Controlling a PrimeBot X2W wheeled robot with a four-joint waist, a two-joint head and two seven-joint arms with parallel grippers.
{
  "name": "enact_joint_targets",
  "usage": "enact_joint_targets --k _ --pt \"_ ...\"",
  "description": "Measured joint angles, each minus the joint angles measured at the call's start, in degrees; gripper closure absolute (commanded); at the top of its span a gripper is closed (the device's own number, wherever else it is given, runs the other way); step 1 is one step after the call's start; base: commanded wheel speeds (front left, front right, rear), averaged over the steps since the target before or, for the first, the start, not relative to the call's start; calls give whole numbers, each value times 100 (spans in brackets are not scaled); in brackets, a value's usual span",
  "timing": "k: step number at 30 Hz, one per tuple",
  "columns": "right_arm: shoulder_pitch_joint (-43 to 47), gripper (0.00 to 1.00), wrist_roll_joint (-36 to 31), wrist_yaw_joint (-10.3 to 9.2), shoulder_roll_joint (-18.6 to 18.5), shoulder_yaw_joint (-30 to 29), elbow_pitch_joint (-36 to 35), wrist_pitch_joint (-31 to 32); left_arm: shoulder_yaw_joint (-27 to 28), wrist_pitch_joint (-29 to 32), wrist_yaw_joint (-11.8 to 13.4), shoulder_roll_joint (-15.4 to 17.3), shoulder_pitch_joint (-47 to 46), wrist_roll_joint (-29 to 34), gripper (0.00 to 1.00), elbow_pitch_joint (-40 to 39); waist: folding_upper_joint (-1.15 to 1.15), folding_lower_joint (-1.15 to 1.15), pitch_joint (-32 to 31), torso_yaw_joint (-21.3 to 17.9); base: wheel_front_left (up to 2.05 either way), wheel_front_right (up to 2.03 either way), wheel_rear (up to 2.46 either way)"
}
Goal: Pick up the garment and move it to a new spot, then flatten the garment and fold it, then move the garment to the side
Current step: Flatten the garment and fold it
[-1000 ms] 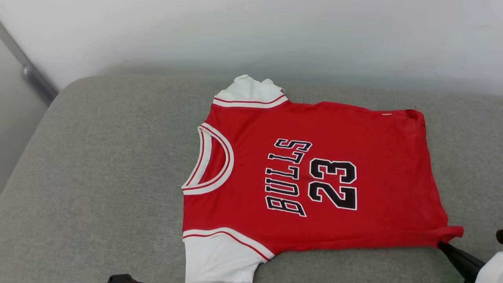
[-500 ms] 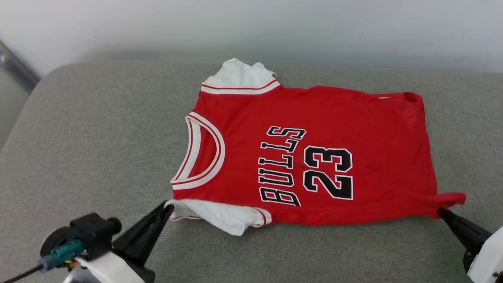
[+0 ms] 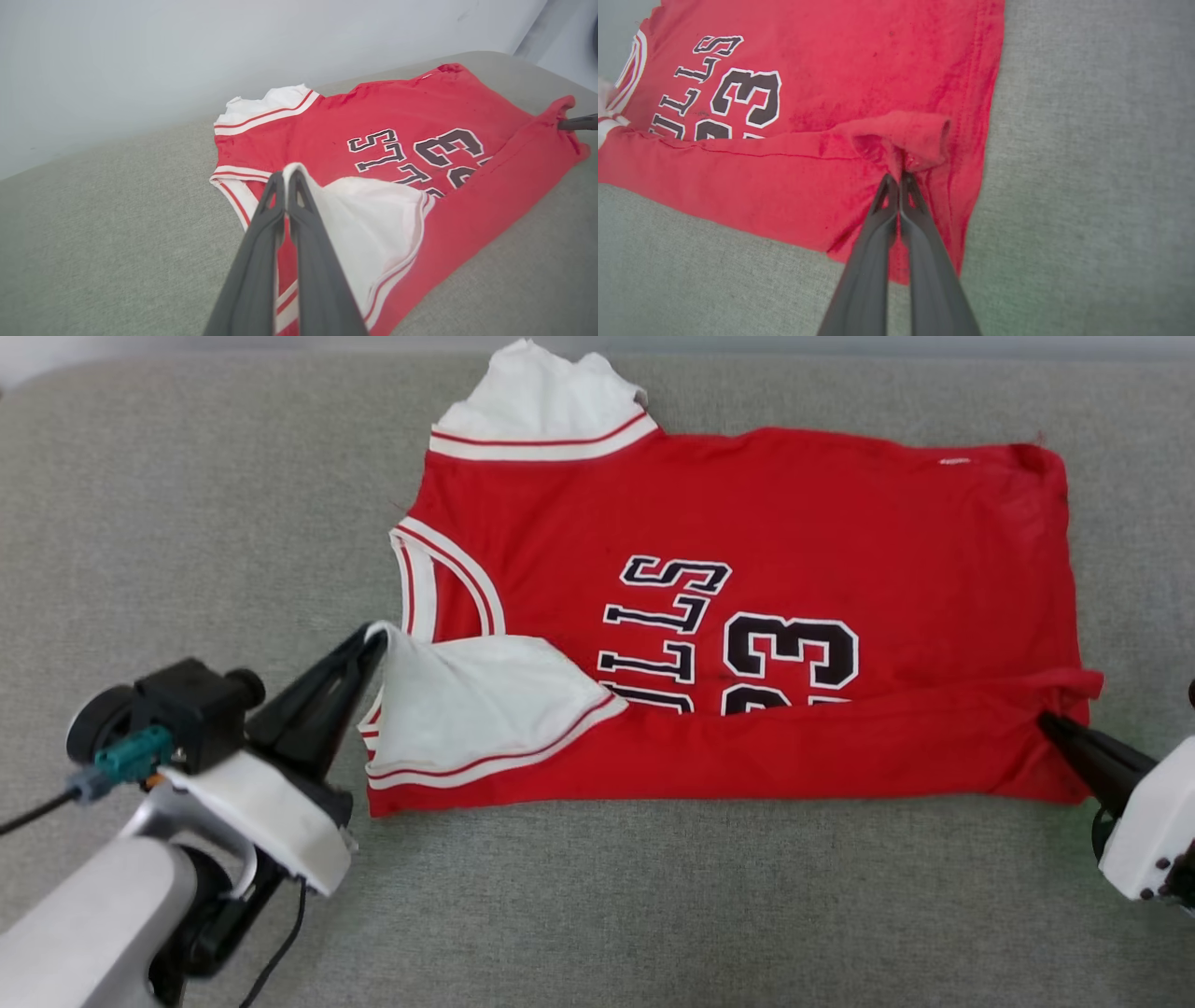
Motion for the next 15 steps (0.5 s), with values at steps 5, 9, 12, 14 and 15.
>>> enact_joint_targets --k 5,9,12,14,15 --pt "-247 100 -201 0 90 9 169 171 -73 -13 -177 -186 -393 91 100 577 0 0 187 -46 0 0 0" --pt "-358 100 -326 0 216 -43 330 213 -131 -70 -257 -305 -578 190 100 992 0 0 230 -81 0 0 0" --pt "-419 100 -372 0 299 -23 439 159 -201 -116 -334 -419 -667 220 100 1300 0 0 241 -98 0 0 0" --pt "-442 100 -381 0 345 2 523 100 -271 -160 -358 -510 -692 268 100 1508 0 0 229 -111 0 0 0" --pt "-453 82 -394 0 360 10 568 59 -298 -159 -365 -558 -700 278 69 1612 0 0 217 -116 0 0 0"
